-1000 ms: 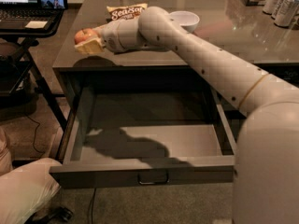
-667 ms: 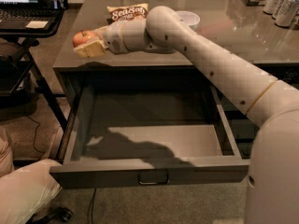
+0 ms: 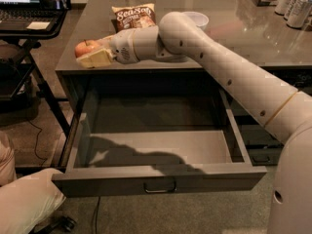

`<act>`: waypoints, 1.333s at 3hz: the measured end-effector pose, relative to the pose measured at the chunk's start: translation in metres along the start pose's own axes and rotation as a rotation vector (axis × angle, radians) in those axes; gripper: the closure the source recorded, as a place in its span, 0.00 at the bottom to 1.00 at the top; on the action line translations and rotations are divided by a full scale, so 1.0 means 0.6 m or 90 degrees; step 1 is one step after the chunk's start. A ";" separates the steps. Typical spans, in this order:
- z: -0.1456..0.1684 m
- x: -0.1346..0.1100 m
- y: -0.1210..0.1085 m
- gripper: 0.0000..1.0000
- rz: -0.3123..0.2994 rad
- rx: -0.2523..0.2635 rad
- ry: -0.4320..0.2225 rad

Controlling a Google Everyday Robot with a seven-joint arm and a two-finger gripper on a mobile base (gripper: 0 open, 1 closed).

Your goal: Place apple into top drawer

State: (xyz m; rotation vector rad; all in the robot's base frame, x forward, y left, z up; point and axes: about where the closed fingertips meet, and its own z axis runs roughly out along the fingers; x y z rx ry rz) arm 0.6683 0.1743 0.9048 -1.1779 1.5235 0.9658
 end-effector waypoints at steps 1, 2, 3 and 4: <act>0.007 0.004 0.040 1.00 -0.024 -0.030 -0.001; 0.006 0.031 0.091 1.00 -0.031 -0.045 0.003; 0.012 0.110 0.108 1.00 -0.019 -0.038 0.046; 0.014 0.194 0.117 1.00 -0.007 -0.027 0.094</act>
Offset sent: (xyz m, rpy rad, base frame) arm -0.0964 0.0096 -0.0477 -0.0315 -0.0159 0.1068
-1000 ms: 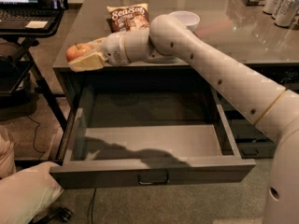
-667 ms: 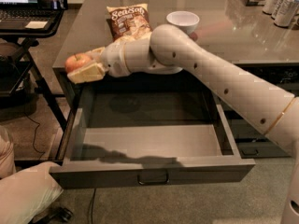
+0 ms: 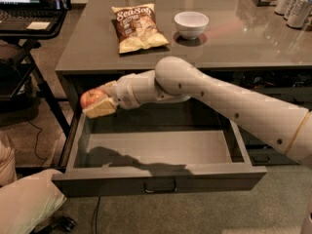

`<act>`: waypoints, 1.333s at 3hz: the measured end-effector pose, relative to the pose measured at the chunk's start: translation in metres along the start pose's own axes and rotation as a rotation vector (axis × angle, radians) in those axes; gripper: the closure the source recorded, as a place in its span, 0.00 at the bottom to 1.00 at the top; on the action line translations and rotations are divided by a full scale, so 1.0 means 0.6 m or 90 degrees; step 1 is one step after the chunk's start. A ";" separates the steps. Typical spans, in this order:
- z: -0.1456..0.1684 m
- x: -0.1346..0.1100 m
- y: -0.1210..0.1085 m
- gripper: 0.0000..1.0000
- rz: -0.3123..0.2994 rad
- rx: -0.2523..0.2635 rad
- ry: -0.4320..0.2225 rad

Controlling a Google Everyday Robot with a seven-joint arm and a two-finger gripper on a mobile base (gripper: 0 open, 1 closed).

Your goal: Place apple into top drawer

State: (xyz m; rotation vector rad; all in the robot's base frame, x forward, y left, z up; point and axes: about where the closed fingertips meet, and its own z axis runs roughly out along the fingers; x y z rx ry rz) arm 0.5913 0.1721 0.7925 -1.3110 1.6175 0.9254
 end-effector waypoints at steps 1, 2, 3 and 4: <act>0.009 0.082 -0.001 1.00 0.006 0.009 0.040; 0.016 0.146 -0.011 1.00 0.006 0.015 0.053; 0.019 0.190 -0.025 1.00 -0.005 0.017 0.034; 0.029 0.218 -0.029 1.00 -0.022 -0.002 0.020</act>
Offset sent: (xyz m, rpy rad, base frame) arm 0.0039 -0.0425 -0.1310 -0.1109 0.0148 -0.0375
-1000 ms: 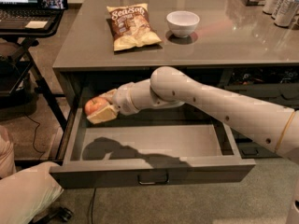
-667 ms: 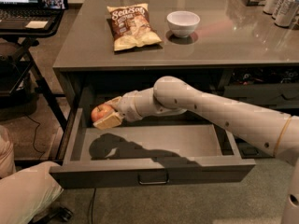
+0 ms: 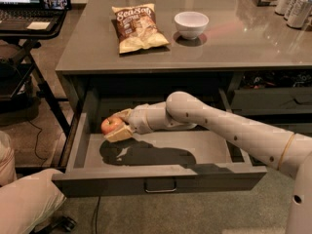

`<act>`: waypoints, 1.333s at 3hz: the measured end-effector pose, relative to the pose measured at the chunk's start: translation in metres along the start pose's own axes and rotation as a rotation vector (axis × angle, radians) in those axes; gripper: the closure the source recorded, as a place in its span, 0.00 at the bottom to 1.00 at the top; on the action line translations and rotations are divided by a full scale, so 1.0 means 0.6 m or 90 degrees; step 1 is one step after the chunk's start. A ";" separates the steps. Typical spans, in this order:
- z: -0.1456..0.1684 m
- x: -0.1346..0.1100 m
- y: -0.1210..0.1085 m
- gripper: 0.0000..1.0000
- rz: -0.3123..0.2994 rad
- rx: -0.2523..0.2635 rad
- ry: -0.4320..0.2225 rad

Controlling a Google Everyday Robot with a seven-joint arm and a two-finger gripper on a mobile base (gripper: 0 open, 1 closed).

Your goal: Place apple into top drawer

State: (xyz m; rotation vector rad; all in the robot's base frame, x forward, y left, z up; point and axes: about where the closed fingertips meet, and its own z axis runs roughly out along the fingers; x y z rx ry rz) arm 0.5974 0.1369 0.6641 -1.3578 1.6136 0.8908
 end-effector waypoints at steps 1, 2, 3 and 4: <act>0.014 0.019 0.003 0.81 -0.007 -0.036 0.009; 0.024 0.032 0.005 0.57 -0.007 -0.057 0.029; 0.032 0.040 0.008 0.34 -0.009 -0.066 0.049; 0.036 0.045 0.009 0.11 -0.011 -0.066 0.061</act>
Offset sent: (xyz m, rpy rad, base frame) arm -0.0016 0.0043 -0.0338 -0.0734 0.0548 0.1146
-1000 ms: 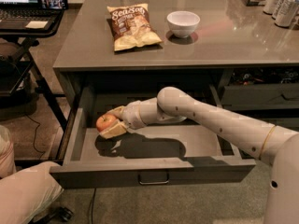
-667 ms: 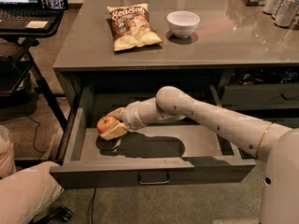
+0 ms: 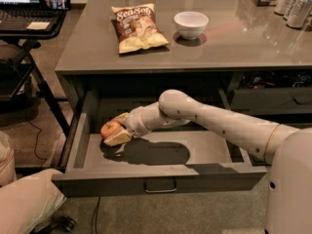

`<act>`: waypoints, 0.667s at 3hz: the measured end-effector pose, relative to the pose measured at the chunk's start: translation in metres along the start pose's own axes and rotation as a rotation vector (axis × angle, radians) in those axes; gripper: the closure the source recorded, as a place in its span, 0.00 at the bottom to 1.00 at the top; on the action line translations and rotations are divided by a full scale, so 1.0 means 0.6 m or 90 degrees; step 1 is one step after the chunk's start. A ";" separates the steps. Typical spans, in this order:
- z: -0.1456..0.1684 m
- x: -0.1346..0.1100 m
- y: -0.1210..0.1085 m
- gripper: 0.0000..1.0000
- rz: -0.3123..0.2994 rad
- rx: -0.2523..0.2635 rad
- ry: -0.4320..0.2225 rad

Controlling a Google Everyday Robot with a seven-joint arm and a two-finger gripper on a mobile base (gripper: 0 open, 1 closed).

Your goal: Place apple into top drawer

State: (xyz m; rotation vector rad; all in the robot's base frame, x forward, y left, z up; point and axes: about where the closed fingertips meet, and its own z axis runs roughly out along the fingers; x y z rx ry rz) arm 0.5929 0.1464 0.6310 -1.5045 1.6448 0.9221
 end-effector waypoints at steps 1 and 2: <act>0.001 0.001 0.000 0.00 0.001 0.006 0.006; 0.001 0.001 0.000 0.00 0.001 0.006 0.006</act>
Offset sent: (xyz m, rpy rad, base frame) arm 0.0002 0.0001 -0.0009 -0.0096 -0.0027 -0.0082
